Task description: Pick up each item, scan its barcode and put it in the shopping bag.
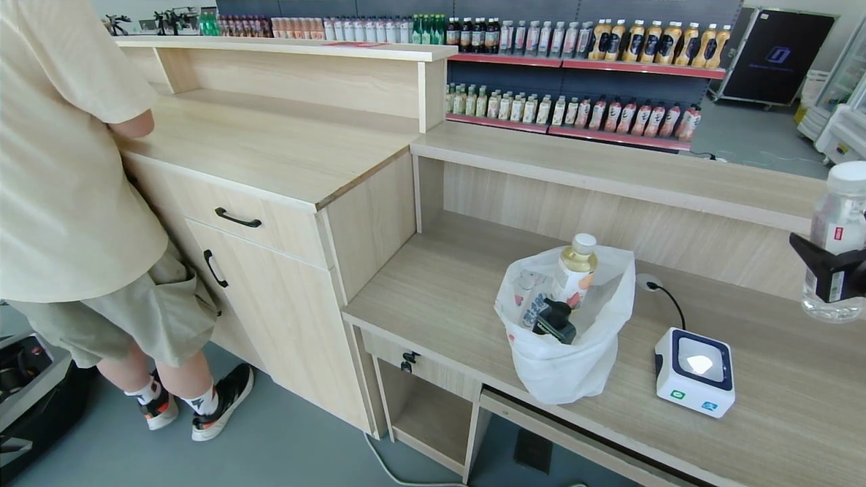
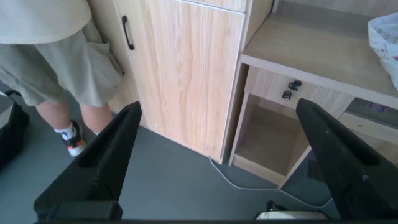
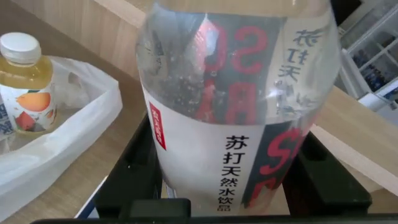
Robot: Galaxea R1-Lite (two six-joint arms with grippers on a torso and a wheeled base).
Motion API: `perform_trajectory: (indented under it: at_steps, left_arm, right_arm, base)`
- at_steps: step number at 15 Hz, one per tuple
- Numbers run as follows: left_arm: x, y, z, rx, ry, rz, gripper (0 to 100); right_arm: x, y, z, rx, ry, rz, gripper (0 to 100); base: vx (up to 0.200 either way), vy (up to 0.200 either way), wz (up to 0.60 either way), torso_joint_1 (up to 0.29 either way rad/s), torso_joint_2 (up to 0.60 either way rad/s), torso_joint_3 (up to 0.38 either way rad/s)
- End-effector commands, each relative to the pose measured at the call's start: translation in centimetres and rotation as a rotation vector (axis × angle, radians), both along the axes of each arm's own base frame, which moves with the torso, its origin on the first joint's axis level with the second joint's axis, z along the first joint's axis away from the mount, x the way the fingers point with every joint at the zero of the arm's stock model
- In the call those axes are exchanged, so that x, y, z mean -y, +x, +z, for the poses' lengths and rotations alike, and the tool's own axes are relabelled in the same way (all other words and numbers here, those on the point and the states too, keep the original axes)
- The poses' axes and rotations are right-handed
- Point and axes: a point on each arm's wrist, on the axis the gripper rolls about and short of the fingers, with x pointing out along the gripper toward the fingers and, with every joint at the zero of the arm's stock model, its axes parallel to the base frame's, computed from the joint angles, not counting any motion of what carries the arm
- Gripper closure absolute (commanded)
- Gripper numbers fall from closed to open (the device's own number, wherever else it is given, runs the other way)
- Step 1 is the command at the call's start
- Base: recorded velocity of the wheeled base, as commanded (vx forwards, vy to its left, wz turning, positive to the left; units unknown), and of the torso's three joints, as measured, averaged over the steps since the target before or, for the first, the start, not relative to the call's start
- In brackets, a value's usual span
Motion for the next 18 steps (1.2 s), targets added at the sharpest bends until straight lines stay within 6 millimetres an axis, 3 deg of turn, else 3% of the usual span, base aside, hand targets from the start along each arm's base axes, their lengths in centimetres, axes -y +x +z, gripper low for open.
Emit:
perform_trajectory:
  at_steps: [1,5,7,10,12,13,14,18]
  left_arm:
    - [0.0,0.0,0.0,0.0,0.0,0.0,0]
    - [0.0,0.0,0.0,0.0,0.0,0.0,0]
    - [0.0,0.0,0.0,0.0,0.0,0.0,0]
    - [0.0,0.0,0.0,0.0,0.0,0.0,0]
    - [0.0,0.0,0.0,0.0,0.0,0.0,0]
    - [0.0,0.0,0.0,0.0,0.0,0.0,0]
    - [0.0,0.0,0.0,0.002,0.0,0.0,0]
    - [0.0,0.0,0.0,0.0,0.0,0.0,0]
  right_arm:
    - [-0.1,-0.3,0.3,0.019,0.001,0.001,100]
    - [-2.3,1.2,-0.6,0.063,0.061,0.111,100]
    - [-4.6,2.1,-1.4,0.048,0.138,0.224,100]
    - [-6.9,4.1,-4.9,-0.087,0.237,0.312,100]
    - [-7.3,5.8,-7.3,-0.13,0.265,0.322,100]
    - [-7.3,5.8,-7.4,-0.131,0.266,0.322,100]
    - [-7.5,7.2,-9.2,-0.124,0.304,0.333,100]
    - [-7.2,8.3,-11.7,-0.157,0.331,0.321,100]
  base:
    - [0.0,0.0,0.0,0.0,0.0,0.0]
    - [0.0,0.0,0.6,0.006,0.0,0.001]
    - [0.0,0.0,0.3,-0.001,0.0,0.004]
    - [0.0,0.0,0.0,0.0,0.0,0.0]
    - [0.0,0.0,0.0,0.0,0.0,0.0]
    - [0.0,0.0,0.0,0.0,0.0,0.0]
    - [0.0,0.0,0.0,0.0,0.0,0.0]
    - [0.0,0.0,0.0,0.0,0.0,0.0]
